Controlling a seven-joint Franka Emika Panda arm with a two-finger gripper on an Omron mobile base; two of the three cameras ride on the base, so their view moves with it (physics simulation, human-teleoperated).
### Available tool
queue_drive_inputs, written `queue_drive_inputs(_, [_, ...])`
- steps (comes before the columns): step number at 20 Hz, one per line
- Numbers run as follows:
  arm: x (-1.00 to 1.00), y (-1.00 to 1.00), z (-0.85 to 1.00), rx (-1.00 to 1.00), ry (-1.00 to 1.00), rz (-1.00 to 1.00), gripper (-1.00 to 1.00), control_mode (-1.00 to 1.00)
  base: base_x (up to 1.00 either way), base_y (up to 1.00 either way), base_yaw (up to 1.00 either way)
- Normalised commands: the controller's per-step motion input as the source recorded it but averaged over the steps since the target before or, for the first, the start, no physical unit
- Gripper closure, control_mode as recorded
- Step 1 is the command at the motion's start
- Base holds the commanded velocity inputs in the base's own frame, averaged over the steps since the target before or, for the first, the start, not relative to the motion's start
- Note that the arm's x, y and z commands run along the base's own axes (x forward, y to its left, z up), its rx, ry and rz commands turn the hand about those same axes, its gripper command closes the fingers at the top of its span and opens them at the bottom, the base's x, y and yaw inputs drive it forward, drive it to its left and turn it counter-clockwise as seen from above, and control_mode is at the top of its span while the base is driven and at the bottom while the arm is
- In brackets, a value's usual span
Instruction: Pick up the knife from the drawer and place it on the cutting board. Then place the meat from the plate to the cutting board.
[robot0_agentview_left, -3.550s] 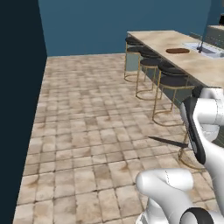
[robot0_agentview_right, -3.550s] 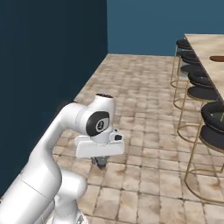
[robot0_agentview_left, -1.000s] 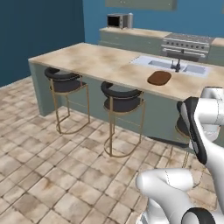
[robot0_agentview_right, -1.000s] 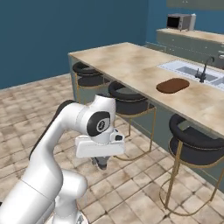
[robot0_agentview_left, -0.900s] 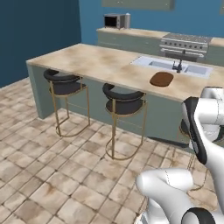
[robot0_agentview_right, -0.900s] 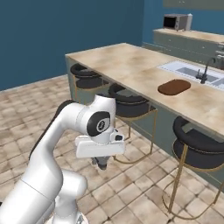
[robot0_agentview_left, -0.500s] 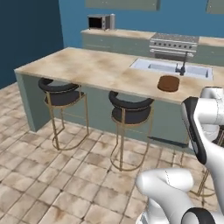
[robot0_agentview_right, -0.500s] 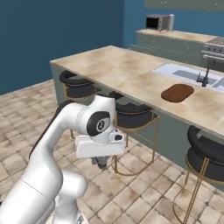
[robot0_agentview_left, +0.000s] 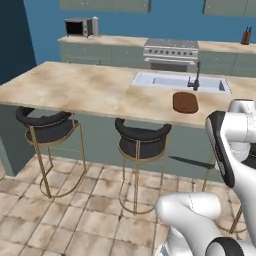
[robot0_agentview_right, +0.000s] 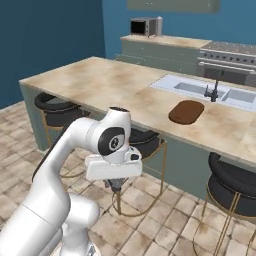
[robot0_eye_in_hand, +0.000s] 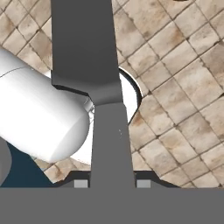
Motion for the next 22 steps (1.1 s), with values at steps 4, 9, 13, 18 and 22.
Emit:
queue_drive_inputs(4, [0.00,0.00,0.00,0.00,0.00,0.00,1.00,1.00,0.71,0.00,-0.29])
queue_drive_inputs(9, [0.00,0.00,0.00,0.00,0.00,0.00,1.00,1.00,0.67,0.00,-0.28])
queue_drive_inputs(13, [0.00,0.00,0.00,0.00,0.00,0.00,1.00,1.00,0.62,0.00,-0.34])
queue_drive_inputs(18, [0.00,0.00,0.00,0.00,0.00,0.00,1.00,1.00,0.63,0.12,-0.36])
queue_drive_inputs(22, [0.00,0.00,0.00,0.00,0.00,0.00,1.00,1.00,0.71,0.30,-0.33])
